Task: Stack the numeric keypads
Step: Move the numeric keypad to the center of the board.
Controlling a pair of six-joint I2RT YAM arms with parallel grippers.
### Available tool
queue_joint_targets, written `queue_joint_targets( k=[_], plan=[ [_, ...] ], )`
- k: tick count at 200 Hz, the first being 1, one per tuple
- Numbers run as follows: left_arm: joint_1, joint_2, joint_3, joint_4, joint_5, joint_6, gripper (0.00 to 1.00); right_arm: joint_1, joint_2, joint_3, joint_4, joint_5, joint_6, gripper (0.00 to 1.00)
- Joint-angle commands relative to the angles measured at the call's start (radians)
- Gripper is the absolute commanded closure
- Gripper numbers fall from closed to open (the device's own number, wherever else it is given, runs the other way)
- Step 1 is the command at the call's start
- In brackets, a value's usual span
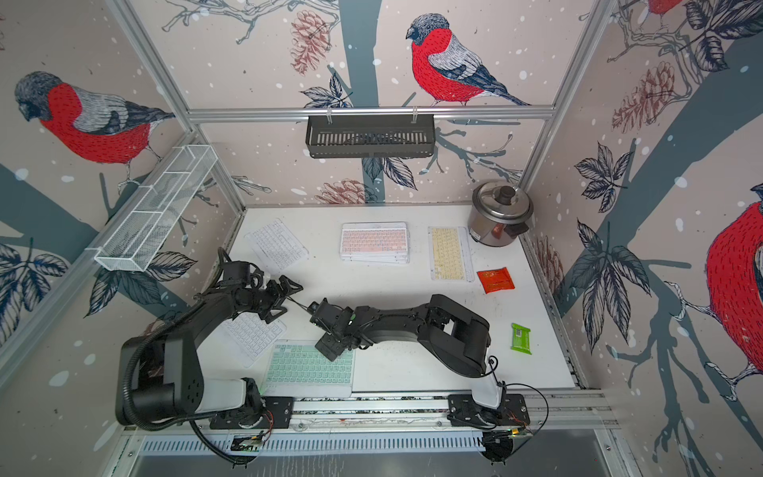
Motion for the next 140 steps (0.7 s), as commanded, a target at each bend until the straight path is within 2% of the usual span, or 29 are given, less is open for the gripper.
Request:
queue_joint_targets(
  k=[1,66,88,140],
  plan=[
    [0.013,-0.01,-0.008,0.025,0.031,0.021,0.03,0.019,0.021,0.022,-0.04,0.038,-0.007,0.0],
    [0.026,-0.005,-0.028,0.05,0.053,0.017,0.03,0.042,0.058,0.028,-0.085,0.092,-0.012,0.0],
    [0.026,-0.004,-0.024,0.045,0.048,0.019,0.03,0.042,0.011,-0.018,-0.057,0.065,-0.012,0.0],
    [0.026,0.002,-0.025,0.059,0.052,0.013,0.03,0.051,-0.012,-0.005,-0.058,0.03,-0.021,0.0]
  ],
)
